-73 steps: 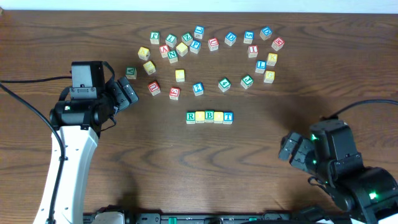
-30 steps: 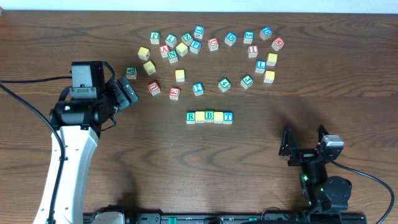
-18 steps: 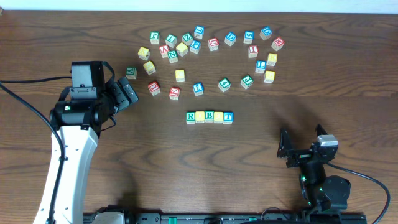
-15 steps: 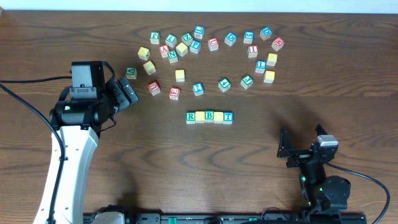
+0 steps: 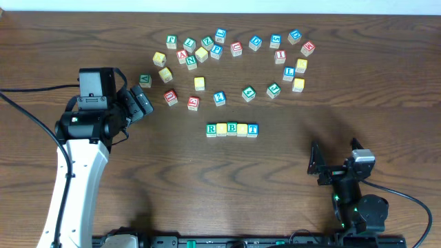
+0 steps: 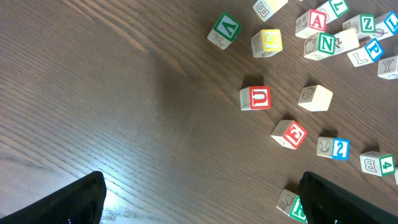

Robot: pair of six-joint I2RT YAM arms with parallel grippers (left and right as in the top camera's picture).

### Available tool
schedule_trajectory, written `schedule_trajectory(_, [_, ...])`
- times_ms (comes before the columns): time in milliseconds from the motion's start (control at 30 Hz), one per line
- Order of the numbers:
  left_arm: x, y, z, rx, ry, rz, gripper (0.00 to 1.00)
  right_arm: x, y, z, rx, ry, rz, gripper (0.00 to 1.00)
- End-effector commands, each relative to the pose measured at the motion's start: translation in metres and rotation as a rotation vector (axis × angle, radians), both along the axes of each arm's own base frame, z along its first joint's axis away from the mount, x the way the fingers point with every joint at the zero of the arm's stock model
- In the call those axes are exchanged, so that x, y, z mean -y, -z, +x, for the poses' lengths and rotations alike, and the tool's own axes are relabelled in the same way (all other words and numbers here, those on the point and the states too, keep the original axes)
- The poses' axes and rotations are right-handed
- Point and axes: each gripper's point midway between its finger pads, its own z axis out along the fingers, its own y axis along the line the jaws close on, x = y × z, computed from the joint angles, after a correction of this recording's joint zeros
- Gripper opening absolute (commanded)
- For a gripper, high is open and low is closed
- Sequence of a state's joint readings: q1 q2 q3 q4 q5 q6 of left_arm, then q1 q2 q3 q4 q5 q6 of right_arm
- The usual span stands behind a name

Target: Spell out ROBOT

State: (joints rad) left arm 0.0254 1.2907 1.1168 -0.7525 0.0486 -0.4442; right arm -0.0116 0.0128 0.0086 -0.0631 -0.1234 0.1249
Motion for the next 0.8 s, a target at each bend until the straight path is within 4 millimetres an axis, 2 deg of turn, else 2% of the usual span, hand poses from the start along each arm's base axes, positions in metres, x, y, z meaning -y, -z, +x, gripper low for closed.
schedule_trajectory(0, [-0.0033,-0.0051,0.0032,0.01,-0.008,0.012,0.98,0.0008,0.0011,-0.0002,-0.003,0.008,0.019,0.99])
schedule_trajectory(300, [-0.0033,-0.0051,0.0032,0.01,-0.008,0.012,0.98,0.0012,0.0013,-0.0001,0.009,0.002,-0.102,0.99])
schedule_trajectory(767, [-0.0033,-0.0051,0.0032,0.01,-0.008,0.012,0.98,0.0011,0.0015,-0.0001,0.009,0.001,-0.104,0.99])
